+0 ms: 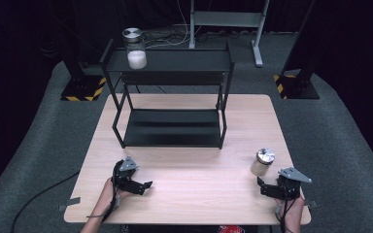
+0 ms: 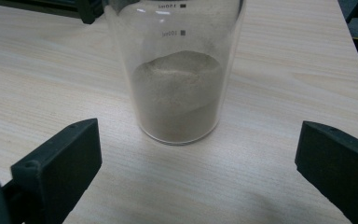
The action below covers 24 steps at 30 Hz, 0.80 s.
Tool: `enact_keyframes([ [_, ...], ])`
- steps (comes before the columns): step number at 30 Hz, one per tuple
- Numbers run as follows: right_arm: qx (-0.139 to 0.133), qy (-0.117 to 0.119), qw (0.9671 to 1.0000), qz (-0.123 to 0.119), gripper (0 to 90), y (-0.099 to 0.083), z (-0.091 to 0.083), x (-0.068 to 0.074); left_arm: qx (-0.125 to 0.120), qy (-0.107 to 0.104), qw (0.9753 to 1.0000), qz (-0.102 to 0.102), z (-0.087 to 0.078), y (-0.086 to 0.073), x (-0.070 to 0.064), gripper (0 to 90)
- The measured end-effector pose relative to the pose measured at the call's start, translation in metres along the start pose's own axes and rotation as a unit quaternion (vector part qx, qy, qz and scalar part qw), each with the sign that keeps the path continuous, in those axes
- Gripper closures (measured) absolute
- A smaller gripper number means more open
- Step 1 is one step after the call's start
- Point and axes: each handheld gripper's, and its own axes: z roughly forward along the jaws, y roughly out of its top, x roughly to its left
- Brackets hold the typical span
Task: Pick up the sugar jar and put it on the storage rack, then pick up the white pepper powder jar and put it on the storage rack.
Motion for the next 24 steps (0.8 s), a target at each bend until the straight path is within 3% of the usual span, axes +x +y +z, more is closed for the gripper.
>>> enact_keyframes([
  [11,0.000,-0.005,1.0000,0.002,0.0,-0.0001,0.0000,0.0012,-0.005,0.012,0.9999,0.006,-0.0007,-0.0018,-0.0065,0.0],
  [16,-0.001,-0.007,1.0000,-0.001,0.0,-0.0003,-0.0003,0.0024,-0.001,0.005,1.0000,-0.005,-0.0002,-0.0006,-0.0026,0.0],
  [24,0.003,-0.006,1.0000,-0.005,0.0,0.0013,0.0006,0.0029,-0.001,0.005,1.0000,-0.005,-0.0003,-0.0006,-0.0026,0.0],
])
